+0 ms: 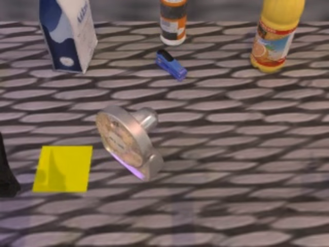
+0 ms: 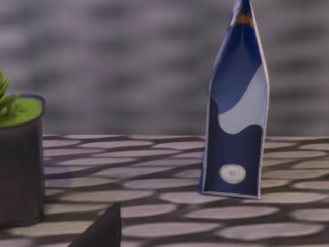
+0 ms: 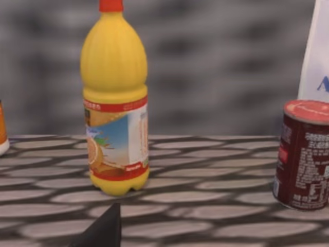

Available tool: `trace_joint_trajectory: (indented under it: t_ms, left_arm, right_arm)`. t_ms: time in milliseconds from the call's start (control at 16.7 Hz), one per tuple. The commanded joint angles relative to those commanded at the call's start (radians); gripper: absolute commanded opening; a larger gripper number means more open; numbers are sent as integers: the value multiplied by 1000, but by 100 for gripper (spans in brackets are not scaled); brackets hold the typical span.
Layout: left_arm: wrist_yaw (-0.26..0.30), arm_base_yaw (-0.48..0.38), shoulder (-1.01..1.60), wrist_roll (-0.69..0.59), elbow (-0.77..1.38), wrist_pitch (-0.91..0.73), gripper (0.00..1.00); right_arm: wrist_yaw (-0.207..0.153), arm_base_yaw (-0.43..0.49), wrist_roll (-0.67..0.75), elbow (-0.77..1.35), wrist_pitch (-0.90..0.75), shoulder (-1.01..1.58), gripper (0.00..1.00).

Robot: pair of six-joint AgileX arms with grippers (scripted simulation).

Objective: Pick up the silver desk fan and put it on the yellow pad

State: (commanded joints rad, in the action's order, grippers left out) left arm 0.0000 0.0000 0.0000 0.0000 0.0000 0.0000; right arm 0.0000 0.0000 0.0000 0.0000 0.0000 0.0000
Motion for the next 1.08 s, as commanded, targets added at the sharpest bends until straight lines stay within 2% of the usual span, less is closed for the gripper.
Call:
trace_joint_trajectory:
  t_ms: [240, 420, 660, 1080]
  left_arm:
    - [0, -11, 31, -26, 29, -30, 100]
    - [-1, -52, 156, -125, 151, -146, 100]
    - [-3, -137, 462, -344, 446, -388, 100]
    - [0, -323, 1186, -823, 1144, -878, 100]
  right_arm:
    - [0, 0, 0, 0, 0, 0, 100]
    - [0, 0, 0, 0, 0, 0, 100]
    - [0, 0, 0, 0, 0, 0, 100]
    - [0, 0, 0, 0, 0, 0, 100]
